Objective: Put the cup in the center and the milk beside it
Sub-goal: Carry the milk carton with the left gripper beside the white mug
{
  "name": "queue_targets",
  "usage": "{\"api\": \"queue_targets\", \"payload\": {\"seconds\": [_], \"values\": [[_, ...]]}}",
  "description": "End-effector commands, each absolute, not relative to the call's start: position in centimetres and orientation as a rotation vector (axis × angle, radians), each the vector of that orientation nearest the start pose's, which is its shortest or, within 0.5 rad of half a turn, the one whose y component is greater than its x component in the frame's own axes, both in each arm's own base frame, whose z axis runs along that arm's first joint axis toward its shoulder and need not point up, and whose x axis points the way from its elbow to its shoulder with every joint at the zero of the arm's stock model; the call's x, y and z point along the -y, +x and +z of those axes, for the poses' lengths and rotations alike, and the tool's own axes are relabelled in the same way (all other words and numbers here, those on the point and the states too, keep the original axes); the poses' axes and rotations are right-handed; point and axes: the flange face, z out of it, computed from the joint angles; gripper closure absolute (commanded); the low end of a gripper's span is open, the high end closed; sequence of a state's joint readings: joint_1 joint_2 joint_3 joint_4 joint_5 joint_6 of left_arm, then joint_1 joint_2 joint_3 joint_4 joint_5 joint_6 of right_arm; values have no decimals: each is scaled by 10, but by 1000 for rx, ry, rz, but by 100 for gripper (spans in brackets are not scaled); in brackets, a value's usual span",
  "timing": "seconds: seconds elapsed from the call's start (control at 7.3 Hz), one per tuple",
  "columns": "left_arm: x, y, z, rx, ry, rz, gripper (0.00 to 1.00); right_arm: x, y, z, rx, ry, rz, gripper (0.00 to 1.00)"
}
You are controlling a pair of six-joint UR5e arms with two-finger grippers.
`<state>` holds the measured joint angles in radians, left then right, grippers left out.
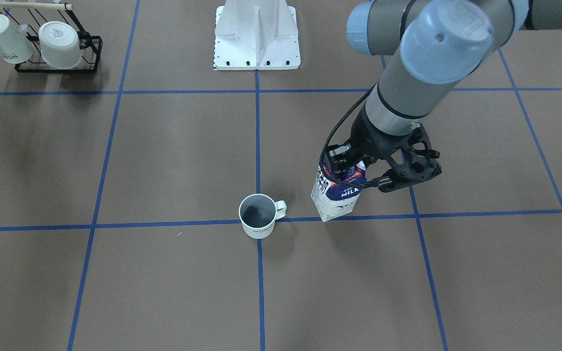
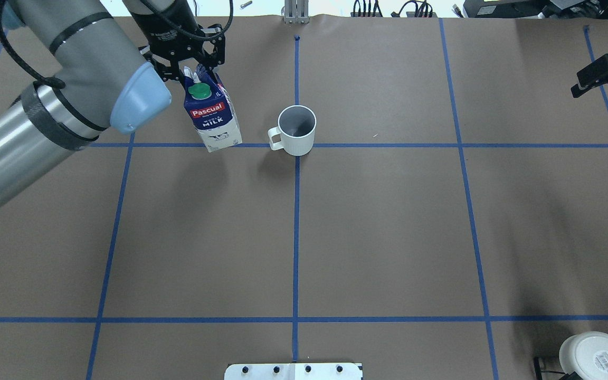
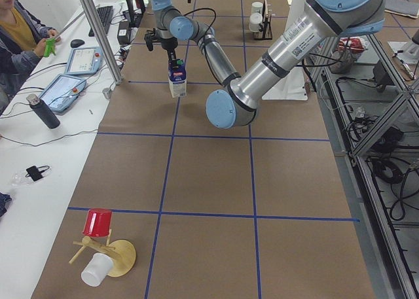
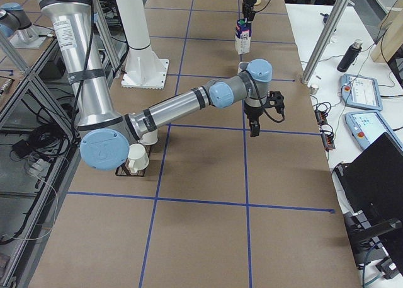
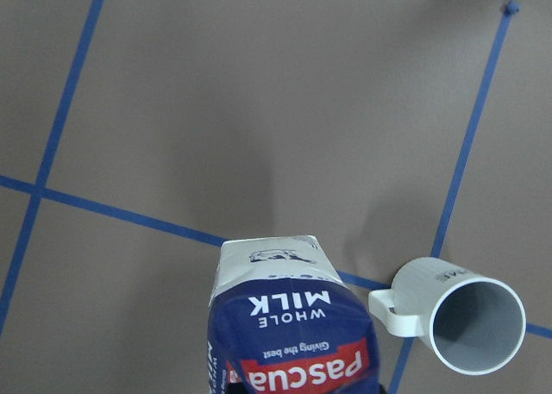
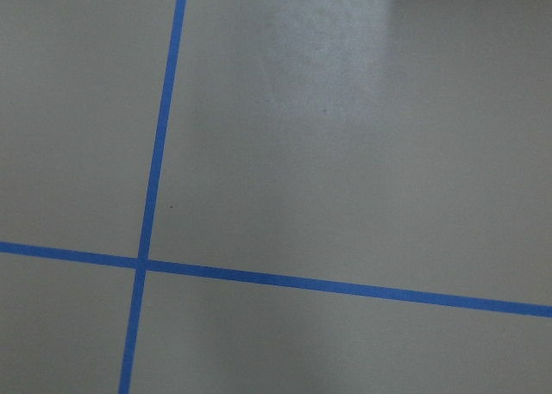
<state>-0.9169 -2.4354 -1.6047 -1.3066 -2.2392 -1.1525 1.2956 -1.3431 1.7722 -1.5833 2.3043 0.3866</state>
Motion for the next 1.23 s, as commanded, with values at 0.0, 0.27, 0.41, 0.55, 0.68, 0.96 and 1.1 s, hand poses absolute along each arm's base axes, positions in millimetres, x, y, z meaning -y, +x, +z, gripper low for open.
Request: {"api": "queue_targets", "payload": {"seconds": [0.0,0.27,0.41,0.55,0.68,0.96,1.1], "values": [[566,418,135,-832,-112,-155,61,570,-90,440,804,147,-43,0],[570,426,139,-833,-57,-40,61,571,-91,440,803,148,-45,0],[569,426,137,-841,-53,-21,61,571,-91,440,803,148,-43,0],[564,433,135,-859,-42,0,60,571,-91,440,803,148,-43,0],[563,434,134,-864,-43,3,58,570,-91,440,803,146,-43,0],[556,444,132,-864,-56,7,57,571,-91,439,802,150,-43,0],[555,449,129,-864,-58,12,55,570,-90,440,802,148,-43,0]]}}
